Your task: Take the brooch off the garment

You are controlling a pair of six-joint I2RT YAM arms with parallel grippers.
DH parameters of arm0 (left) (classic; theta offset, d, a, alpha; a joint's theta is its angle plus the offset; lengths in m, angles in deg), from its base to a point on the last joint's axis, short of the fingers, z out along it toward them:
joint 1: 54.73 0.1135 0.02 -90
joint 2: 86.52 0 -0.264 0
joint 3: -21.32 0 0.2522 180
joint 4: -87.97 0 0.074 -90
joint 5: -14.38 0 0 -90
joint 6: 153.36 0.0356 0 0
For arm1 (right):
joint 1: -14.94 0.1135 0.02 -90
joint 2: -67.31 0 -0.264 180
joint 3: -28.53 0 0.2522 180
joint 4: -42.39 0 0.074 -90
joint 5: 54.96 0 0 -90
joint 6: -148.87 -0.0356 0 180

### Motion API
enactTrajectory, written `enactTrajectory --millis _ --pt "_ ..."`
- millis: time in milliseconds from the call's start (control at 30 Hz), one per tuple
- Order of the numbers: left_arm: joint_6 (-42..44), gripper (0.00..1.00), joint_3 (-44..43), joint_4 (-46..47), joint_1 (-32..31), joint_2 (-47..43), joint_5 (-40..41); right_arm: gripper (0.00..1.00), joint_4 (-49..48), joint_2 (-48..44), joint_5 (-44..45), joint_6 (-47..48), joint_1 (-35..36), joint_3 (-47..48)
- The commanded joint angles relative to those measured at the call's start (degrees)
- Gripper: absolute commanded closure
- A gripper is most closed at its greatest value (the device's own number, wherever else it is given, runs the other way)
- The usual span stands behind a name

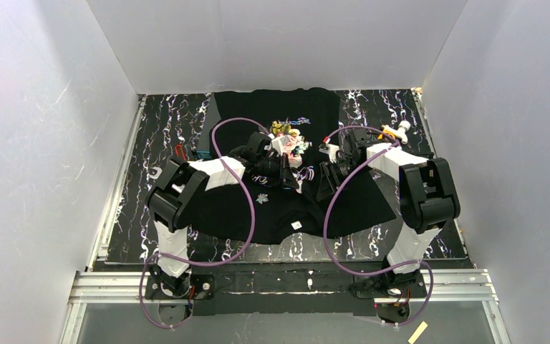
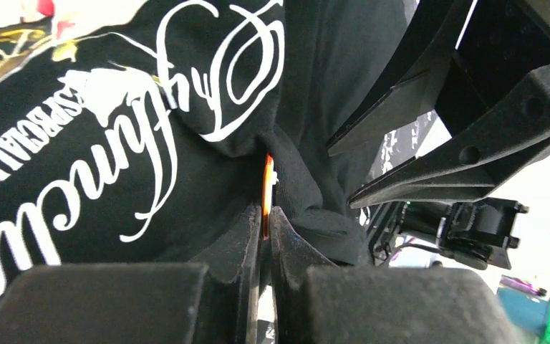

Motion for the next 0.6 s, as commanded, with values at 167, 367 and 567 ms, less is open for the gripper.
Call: enactTrajectory --millis 167,367,567 --pt "5.5 1.0 -3.1 -5.7 0.3 -5.5 9.0 0.49 2.2 1.8 6.8 4.8 -0.1 -2.4" --pt "8.5 1.0 -7.8 -5.7 1.6 -6.0 9.4 0.49 2.8 -2.9 5.4 6.7 -0.1 -2.0" --pt "7.7 1.0 -10.6 -6.3 6.0 -11.4 -16.9 0.46 12.4 -11.0 -1.1 9.6 -0.3 12.6"
